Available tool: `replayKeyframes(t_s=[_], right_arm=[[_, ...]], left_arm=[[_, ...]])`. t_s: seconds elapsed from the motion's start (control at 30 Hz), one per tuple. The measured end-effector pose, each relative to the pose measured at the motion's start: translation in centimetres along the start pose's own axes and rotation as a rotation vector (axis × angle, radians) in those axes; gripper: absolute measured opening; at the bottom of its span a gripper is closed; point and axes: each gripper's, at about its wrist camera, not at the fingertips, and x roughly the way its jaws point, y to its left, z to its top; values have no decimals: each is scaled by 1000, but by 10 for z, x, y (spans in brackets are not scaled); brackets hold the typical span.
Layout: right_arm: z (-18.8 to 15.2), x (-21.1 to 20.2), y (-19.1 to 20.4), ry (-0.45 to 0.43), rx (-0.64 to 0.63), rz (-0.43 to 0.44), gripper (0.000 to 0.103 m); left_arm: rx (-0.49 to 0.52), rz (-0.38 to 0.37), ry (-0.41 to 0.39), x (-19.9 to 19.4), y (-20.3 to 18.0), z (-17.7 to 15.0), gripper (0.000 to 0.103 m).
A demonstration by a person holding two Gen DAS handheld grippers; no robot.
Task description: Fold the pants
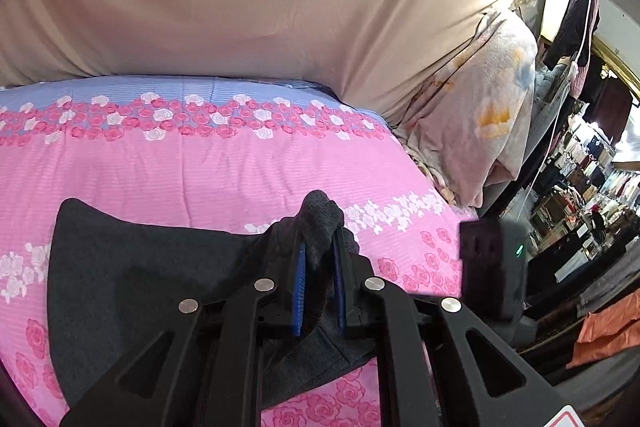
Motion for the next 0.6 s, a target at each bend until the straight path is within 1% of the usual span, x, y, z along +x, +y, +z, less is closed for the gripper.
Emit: replayKeyframes(t_s=[0.07, 0.13, 0.23, 0.3, 0.33, 0.37, 0.4, 0.43, 0.47, 0.5, 0.53, 0.57, 0.6], right_arm=[[-4, 26, -2, 48, 18, -31, 2], [0, 45, -6, 79, 53, -54, 2], [2, 47, -2, 96, 48, -40, 7], [-5, 34, -5, 106, 40, -19, 12], [-10, 24, -8, 95, 29, -17, 13], [-18, 3, -13, 63, 17, -46, 16], [-25, -15, -19, 32, 18, -88, 27], [-31, -34, -25, -4, 24, -107, 29], [-37, -53, -31, -43, 45, -118, 32], [-42, -69, -37, -76, 68, -152, 47], [-47, -87, -43, -124, 94, -218, 54], [-49, -97, -46, -150, 106, -247, 57], [-49, -106, -51, -172, 126, -259, 57]], left_arm=[[7, -2, 5, 1, -2, 0, 9], [16, -15, 21, 3, -7, -3, 9], [30, -24, 51, 11, -13, -10, 9], [35, -36, 82, 21, -17, -17, 10], [44, -36, 96, 25, -20, -21, 10], [54, -42, 109, 29, -23, -25, 12], [62, -53, 124, 33, -26, -30, 13], [74, -67, 146, 40, -30, -36, 14], [85, -66, 164, 48, -34, -42, 20], [94, -60, 184, 57, -37, -48, 27], [102, -51, 213, 69, -41, -55, 45], [105, -48, 248, 82, -44, -64, 57], [102, -51, 278, 92, -44, -70, 59]])
